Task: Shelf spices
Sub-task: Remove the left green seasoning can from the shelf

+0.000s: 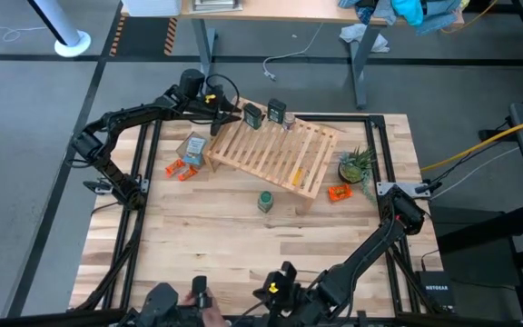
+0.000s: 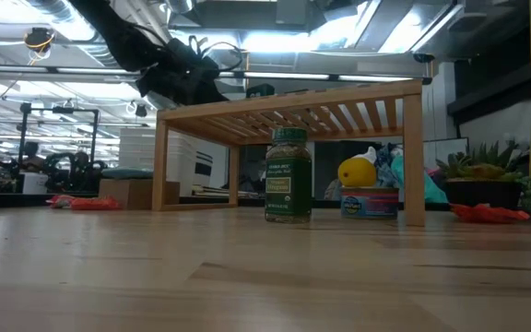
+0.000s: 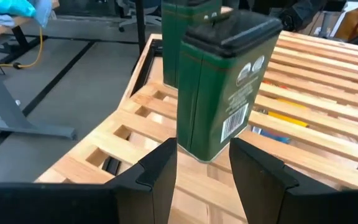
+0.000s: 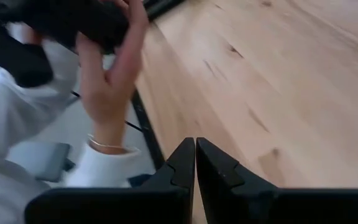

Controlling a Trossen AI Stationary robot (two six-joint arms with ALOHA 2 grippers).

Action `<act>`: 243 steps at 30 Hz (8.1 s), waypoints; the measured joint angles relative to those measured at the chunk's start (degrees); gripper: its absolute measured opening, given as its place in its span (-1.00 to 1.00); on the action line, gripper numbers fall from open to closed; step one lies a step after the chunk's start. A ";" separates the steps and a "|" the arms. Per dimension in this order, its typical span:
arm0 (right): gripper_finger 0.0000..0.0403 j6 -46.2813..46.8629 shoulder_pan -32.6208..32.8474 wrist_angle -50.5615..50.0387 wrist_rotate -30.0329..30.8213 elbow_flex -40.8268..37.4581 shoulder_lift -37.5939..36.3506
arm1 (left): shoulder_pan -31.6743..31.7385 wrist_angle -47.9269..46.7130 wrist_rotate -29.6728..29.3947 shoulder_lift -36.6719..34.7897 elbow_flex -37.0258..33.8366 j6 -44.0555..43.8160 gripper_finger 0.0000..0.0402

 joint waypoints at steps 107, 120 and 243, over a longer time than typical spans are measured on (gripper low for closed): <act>-0.89 0.00 -0.02 2.81 0.02 0.00 0.02 | -6.36 10.10 -1.94 4.37 0.04 -1.72 -0.49; -0.89 0.00 -0.01 2.83 0.01 0.00 0.02 | -8.50 -8.40 -0.55 -6.44 -0.09 2.79 -0.49; -0.89 0.04 3.08 2.35 -19.02 0.00 -22.51 | -43.79 80.46 -21.32 22.49 -43.41 -20.59 -0.49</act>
